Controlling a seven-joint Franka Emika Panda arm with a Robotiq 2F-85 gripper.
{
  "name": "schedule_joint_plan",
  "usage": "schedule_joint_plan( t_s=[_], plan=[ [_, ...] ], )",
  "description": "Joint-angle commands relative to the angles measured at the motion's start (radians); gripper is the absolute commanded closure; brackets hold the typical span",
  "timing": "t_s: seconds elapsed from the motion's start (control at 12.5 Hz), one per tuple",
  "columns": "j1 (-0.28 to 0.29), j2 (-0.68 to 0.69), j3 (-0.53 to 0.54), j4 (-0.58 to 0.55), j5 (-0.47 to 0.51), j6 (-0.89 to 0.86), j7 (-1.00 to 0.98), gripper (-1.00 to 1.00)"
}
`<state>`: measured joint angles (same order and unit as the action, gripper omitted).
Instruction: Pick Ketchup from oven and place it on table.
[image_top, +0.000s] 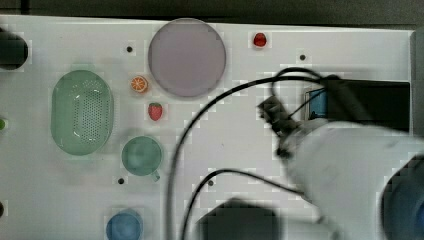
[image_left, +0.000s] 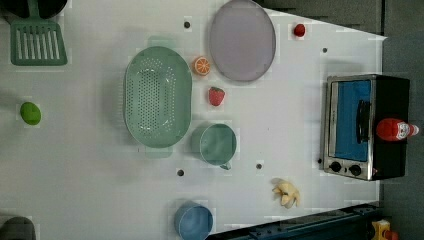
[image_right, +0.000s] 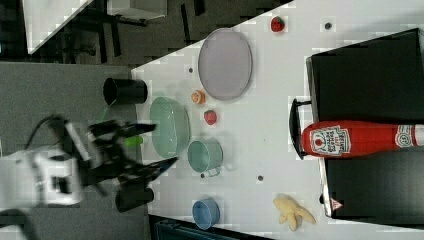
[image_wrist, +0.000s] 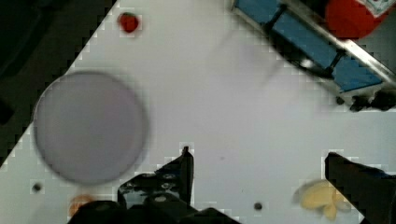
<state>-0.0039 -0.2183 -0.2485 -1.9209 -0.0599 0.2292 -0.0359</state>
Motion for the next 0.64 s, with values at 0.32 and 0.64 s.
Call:
schedule_joint_plan(
  t_s=[0.32,0.64],
  plan=[
    [-0.069,0.155,-0.264,-0.007,0.012,0.238,-0.035,-1.0],
    [-0.075,0.317,-0.362,0.011,0.081,0.31,-0.017,-1.0]
  ],
)
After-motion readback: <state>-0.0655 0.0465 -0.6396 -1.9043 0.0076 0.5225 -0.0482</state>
